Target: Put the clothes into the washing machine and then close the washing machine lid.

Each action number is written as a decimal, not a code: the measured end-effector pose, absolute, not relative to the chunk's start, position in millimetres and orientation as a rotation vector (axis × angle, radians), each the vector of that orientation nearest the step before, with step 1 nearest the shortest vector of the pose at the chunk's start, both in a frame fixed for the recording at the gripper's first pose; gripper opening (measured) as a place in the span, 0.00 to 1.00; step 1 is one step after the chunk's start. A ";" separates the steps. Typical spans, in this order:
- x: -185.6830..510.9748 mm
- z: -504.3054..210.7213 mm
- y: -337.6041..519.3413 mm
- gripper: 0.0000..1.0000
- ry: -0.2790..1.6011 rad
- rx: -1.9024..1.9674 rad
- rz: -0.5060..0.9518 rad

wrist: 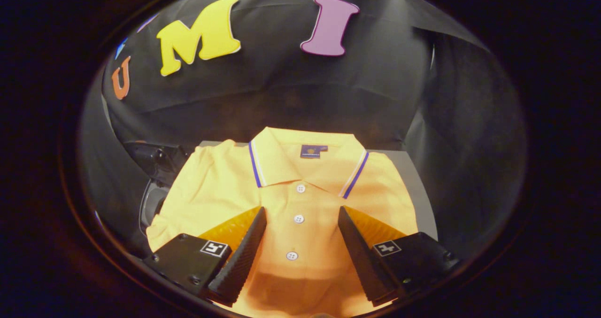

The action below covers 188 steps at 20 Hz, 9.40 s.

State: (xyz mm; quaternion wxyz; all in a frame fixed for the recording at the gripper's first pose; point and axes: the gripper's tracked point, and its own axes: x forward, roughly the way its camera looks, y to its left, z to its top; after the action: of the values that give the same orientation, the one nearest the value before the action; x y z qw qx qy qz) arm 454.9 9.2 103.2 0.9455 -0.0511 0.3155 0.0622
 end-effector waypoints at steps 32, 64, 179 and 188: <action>358.8 211.7 80.0 0.06 0.344 0.059 0.213; 344.6 187.8 416.5 0.05 0.412 -0.043 0.499; 476.0 107.0 458.2 0.98 0.300 -0.016 0.091; 443.7 86.6 453.7 0.98 0.280 -0.014 0.108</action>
State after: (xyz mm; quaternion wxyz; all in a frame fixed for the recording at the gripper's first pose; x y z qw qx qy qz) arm 443.7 453.7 86.6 0.9887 -0.0072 0.1396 0.0540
